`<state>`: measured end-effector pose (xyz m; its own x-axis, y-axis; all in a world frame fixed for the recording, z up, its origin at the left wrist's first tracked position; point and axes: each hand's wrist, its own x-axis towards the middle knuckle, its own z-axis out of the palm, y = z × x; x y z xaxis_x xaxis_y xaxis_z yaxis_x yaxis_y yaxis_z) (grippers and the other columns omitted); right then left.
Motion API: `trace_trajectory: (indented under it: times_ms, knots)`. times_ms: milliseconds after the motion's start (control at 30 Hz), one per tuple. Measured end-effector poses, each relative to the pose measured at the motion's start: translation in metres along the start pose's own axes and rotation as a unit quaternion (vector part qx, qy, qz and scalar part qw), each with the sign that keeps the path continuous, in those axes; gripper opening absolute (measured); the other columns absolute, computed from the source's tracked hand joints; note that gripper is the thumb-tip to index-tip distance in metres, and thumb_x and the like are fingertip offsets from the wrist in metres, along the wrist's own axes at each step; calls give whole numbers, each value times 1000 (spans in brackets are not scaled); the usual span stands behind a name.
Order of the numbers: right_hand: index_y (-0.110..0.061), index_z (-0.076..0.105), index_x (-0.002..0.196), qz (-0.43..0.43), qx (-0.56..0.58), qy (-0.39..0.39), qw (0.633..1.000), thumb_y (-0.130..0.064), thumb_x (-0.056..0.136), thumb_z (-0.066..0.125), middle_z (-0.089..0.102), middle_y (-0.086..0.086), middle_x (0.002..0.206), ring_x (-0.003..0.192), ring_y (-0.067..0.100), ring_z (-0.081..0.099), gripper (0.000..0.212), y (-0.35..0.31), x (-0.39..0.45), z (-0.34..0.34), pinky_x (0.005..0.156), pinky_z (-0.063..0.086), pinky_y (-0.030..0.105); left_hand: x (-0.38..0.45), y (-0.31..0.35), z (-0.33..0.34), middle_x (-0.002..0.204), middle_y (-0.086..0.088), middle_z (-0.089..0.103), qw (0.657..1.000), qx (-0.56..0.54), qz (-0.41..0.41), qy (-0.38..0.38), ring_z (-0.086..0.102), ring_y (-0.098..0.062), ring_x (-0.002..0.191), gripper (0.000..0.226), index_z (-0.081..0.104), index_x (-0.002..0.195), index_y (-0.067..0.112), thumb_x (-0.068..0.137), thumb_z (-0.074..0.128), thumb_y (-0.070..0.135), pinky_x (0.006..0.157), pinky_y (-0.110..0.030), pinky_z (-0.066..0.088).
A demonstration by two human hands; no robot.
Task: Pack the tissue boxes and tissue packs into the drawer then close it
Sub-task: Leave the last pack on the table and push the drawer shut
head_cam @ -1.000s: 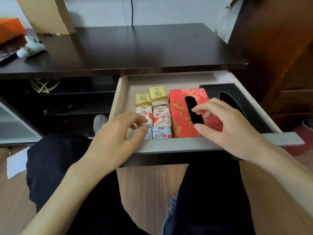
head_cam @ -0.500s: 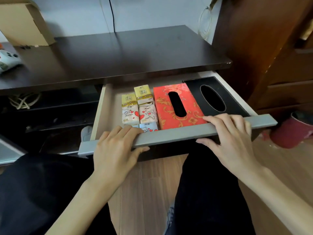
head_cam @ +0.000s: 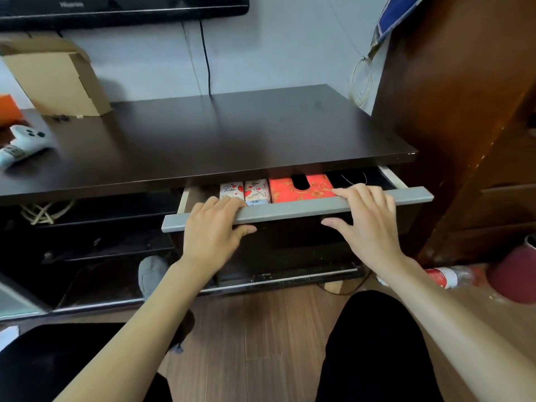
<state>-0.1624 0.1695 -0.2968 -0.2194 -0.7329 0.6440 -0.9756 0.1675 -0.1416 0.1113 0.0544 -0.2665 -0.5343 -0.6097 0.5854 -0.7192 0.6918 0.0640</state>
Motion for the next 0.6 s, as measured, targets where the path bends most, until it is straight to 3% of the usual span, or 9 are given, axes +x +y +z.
trace_trajectory:
  times_ms: [200, 267, 400, 467, 533, 600]
  knots:
    - [-19, 62, 132, 2, 13, 2, 1000, -53, 83, 76, 65, 1, 121, 118, 26, 54, 61, -2, 3, 3, 102, 37, 40, 2, -4, 5, 91, 0, 69, 1000, 2, 8, 14, 60, -22, 81, 43, 66, 106, 20, 75, 79, 46, 70, -33, 39]
    - [-18, 62, 134, 4, 30, -5, 1000, -49, 85, 78, 64, 2, 127, 122, 26, 54, 60, -4, 1, -1, 107, 36, 41, -5, 2, 1, 105, -1, 68, 1000, -14, -15, 6, 61, -22, 93, 45, 64, 115, 19, 79, 77, 41, 82, -35, 43]
    - [-12, 59, 137, 58, 189, 28, 980, -27, 88, 78, 56, 4, 143, 134, 19, 46, 55, -5, -25, -11, 115, 32, 30, -51, 22, -6, 136, 1, 54, 978, -168, -112, 46, 47, -17, 129, 54, 54, 132, 16, 83, 74, 16, 112, -34, 33]
    - [-9, 58, 135, 101, 252, 80, 959, -15, 88, 79, 52, 6, 143, 136, 17, 44, 51, -3, -50, -13, 116, 35, 26, -83, 34, -9, 137, 5, 52, 951, -240, -177, 80, 43, -11, 133, 53, 53, 133, 19, 84, 71, 9, 113, -34, 35]
    - [-6, 55, 136, 159, 283, 114, 939, -6, 87, 78, 48, 10, 144, 137, 24, 47, 54, 0, -70, -15, 114, 41, 35, -106, 38, -10, 136, 7, 49, 928, -265, -245, 87, 41, -8, 133, 54, 51, 134, 21, 85, 68, 7, 111, -37, 37]
    - [-6, 44, 148, 232, 296, 94, 922, -7, 89, 76, 37, 11, 156, 146, 27, 40, 66, 6, -75, -14, 118, 37, 36, -113, 35, -7, 152, 5, 35, 920, -251, -295, 62, 30, -11, 142, 62, 40, 146, 17, 89, 64, 10, 115, -38, 33]
